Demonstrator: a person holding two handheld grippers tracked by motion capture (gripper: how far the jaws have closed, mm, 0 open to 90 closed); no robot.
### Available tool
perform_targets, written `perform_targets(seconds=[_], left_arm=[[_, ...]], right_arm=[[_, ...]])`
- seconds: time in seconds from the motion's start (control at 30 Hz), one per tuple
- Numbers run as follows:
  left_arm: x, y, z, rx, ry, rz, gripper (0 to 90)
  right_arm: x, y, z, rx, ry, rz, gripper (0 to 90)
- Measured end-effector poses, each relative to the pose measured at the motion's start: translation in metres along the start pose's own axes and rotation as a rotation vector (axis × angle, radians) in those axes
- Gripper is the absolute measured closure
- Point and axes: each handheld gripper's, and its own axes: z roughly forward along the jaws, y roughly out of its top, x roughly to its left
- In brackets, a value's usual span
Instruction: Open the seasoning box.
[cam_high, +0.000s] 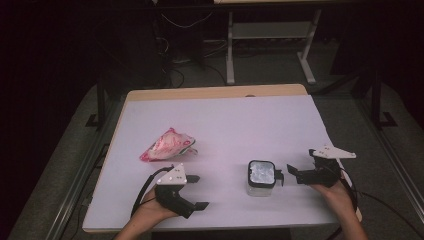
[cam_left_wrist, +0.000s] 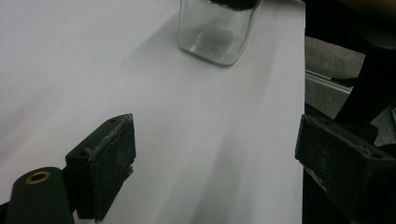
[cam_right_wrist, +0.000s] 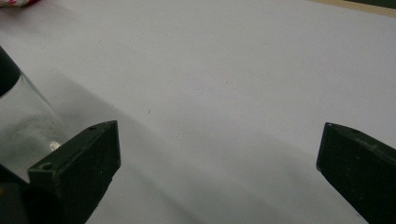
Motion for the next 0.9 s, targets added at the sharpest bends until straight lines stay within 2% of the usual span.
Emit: perform_targets(seconds=[0.23,0.6,0.77,0.9], left_arm=[[-0.005,0.01,0.016,0.011,-0.021,0.028,12.0],[-0.006,0.035,0.029,-0.029,-0.054,0.056,12.0],[-0.003,0.044,0.036,-0.028,-0.065,0.08,12.0],[0.001,0.052,0.042,-0.024,-0.078,0.099,12.0]], right_arm=[[0.0,-0.002,0.004,0.008,-0.005,-0.01,0.0],[0.001,-0.005,0.007,0.011,0.012,-0.021,0.0],[0.0,-0.005,0.008,0.013,0.015,-0.016,0.0],[0.0,-0.006,0.009,-0.007,0.029,-0.016,0.0]])
